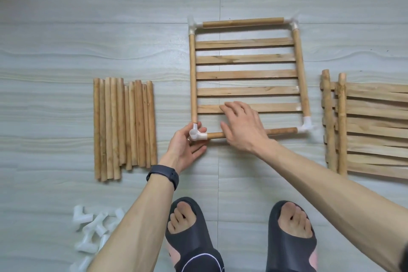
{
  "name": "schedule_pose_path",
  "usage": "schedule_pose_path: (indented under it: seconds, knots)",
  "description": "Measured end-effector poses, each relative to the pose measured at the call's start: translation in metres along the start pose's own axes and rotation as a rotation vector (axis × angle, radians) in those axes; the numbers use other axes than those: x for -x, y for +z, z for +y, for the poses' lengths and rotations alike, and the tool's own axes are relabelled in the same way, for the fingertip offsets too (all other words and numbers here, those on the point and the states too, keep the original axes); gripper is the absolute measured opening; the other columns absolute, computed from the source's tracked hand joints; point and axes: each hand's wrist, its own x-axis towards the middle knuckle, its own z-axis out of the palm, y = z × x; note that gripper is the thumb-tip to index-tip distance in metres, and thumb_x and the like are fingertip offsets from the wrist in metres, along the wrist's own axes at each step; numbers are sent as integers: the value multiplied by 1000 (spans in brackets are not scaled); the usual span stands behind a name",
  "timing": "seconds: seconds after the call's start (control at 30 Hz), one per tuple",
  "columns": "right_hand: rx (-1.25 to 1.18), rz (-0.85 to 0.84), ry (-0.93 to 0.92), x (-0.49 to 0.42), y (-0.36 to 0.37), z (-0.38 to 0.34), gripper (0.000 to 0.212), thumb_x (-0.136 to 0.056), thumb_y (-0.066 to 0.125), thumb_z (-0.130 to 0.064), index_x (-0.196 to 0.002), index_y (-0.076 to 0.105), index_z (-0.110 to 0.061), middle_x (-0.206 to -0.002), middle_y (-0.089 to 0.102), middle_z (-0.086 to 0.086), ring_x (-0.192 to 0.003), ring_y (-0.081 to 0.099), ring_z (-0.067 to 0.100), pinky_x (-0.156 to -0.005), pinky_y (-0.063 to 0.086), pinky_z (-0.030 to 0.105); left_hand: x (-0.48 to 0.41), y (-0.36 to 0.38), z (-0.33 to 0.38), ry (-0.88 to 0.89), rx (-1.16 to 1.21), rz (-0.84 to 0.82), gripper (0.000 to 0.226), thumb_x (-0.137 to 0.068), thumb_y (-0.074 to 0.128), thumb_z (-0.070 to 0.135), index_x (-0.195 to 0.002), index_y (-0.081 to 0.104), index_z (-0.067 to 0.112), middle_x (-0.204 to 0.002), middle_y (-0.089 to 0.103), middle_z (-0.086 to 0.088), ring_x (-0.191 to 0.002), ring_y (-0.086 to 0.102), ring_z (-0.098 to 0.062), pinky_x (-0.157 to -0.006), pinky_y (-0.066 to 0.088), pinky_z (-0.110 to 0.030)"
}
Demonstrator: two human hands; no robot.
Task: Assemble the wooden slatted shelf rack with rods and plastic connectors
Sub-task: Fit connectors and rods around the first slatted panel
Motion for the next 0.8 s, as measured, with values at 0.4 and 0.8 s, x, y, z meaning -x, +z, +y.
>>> schedule_pose_path:
  seconds: [0.4, 0.8]
  knots:
    - [-128, -164, 103, -53, -5, -14, 31, -100, 53, -34, -128, 61, -24, -127, 49, 8, -123, 42, 32, -106, 36, 45, 0, 15, -12, -25, 102, -52, 27, -103, 52, 34, -127, 61, 25, -104, 77, 6, -97, 66, -15, -79, 50, -30]
    - [-18, -341, -35, -28, -3, -27, 101, -67, 60, -73, -146, 33, -17, -148, 35, 5, -136, 33, 28, -110, 23, 42, 1, -2, -3, 117, -95, -116, 23, -103, 50, 28, -116, 67, 21, -109, 77, 0, -88, 72, -13, -85, 52, -31]
